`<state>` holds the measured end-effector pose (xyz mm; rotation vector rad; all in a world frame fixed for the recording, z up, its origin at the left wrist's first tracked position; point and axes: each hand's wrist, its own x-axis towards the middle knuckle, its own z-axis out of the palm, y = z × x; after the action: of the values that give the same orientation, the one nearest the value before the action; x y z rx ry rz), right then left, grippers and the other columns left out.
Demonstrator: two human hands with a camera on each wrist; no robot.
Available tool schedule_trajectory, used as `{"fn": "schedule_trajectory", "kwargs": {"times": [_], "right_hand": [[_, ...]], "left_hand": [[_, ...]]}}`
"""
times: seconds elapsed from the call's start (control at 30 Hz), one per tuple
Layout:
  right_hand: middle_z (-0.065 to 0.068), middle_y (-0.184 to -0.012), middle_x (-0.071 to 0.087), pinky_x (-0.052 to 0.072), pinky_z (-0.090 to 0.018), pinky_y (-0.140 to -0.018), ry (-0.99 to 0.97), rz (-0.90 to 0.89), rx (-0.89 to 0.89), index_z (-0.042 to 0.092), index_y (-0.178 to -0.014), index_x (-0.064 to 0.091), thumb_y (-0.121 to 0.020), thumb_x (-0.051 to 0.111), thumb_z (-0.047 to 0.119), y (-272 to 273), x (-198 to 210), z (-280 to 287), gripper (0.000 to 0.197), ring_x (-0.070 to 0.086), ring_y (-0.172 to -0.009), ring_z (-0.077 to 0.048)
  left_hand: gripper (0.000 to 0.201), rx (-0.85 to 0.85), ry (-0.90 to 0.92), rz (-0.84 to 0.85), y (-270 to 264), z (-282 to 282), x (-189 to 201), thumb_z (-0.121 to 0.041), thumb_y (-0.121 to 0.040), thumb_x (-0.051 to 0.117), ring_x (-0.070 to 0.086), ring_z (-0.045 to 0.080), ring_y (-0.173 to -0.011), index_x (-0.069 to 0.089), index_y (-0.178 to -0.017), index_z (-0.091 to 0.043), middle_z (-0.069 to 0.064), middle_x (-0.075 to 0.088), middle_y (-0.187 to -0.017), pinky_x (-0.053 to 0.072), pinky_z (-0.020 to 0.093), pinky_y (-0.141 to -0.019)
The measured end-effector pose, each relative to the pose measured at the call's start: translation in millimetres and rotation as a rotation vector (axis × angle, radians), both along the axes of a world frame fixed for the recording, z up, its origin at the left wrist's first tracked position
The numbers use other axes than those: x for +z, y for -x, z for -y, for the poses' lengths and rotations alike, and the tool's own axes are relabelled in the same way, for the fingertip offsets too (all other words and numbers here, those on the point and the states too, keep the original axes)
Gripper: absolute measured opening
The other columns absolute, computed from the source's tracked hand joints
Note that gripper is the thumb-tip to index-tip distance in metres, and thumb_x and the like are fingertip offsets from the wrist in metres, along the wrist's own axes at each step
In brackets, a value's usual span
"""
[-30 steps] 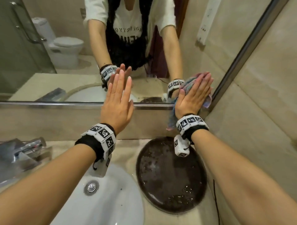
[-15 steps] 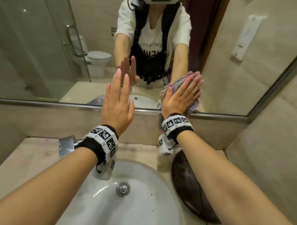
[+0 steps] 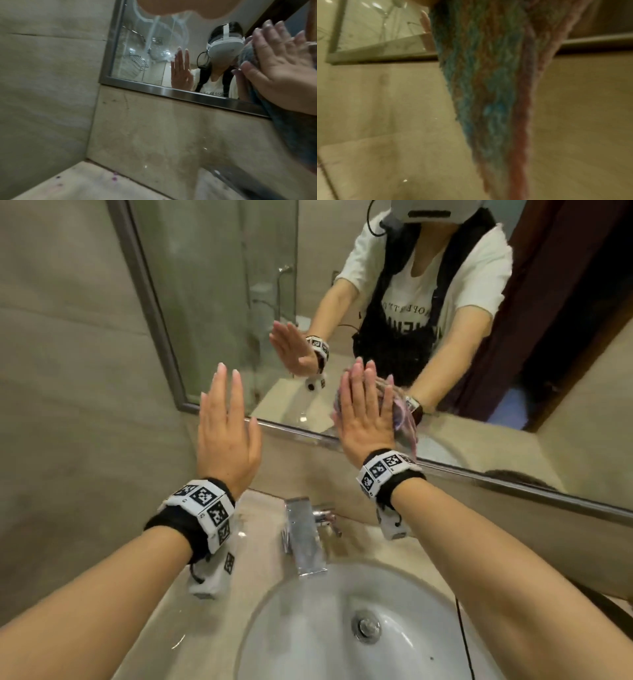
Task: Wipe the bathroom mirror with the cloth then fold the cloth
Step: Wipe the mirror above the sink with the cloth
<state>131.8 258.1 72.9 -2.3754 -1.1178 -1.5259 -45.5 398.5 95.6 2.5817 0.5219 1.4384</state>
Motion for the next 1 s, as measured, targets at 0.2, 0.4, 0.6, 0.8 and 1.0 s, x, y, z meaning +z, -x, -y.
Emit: {"fn": "schedule_trajectory", "kwargs": {"times": [0.2,0.4,0.6,0.8,1.0], "right_hand": [[-0.011,-0.153,0.025,-0.017,-0.046,-0.113,0.447,0.069,0.090,0.003,-0.145,0.020,-0.094,0.026,0.034,27.3,8.7,-98.6,0.060,0.024,-0.141,-0.024],[-0.009,-0.157,0.015,-0.008,-0.049,-0.113,0.771,0.202,0.105,0.002,-0.146,0.010,-0.095,0.021,0.028,49.5,17.2,-173.9,0.059,0.013,-0.145,-0.022],[-0.013,-0.157,-0.009,-0.017,-0.048,-0.112,0.935,0.259,0.070,-0.004,-0.140,-0.016,-0.096,0.012,0.019,70.6,27.8,-214.7,0.057,-0.008,-0.145,-0.025],[-0.012,-0.157,-0.012,-0.012,-0.047,-0.111,1.038,0.371,0.055,0.001,-0.146,-0.011,-0.099,0.022,0.028,78.3,43.0,-227.7,0.063,-0.010,-0.145,-0.026],[-0.010,-0.158,-0.008,-0.011,-0.046,-0.111,1.076,0.379,0.059,0.005,-0.147,-0.010,-0.100,0.021,0.037,75.9,22.1,-231.9,0.065,-0.006,-0.146,-0.025]], "left_hand": [[0.062,0.045,0.044,-0.016,28.6,-63.3,-1.9,-0.005,-0.086,0.049,0.020,0.025,-0.140,0.025,-0.143,0.004,0.022,0.022,-0.152,0.014,0.039,-0.117],[0.064,0.080,0.061,0.003,39.6,-98.2,-0.6,-0.006,-0.087,0.049,0.021,0.026,-0.141,0.022,-0.145,0.002,0.022,0.021,-0.152,0.017,0.039,-0.117],[0.069,0.052,0.080,0.076,43.5,-112.4,8.8,0.002,-0.077,0.043,0.020,0.024,-0.140,0.025,-0.143,0.002,0.023,0.022,-0.151,0.025,0.047,-0.114],[0.070,0.071,0.020,0.058,46.9,-122.4,28.2,-0.003,-0.075,0.038,0.027,0.026,-0.138,0.026,-0.143,0.001,0.022,0.027,-0.150,0.020,0.040,-0.116],[0.068,0.111,0.022,0.101,63.0,-125.5,47.4,-0.003,-0.076,0.039,0.032,0.028,-0.135,0.028,-0.143,0.001,0.022,0.031,-0.148,0.033,0.048,-0.110]]}}
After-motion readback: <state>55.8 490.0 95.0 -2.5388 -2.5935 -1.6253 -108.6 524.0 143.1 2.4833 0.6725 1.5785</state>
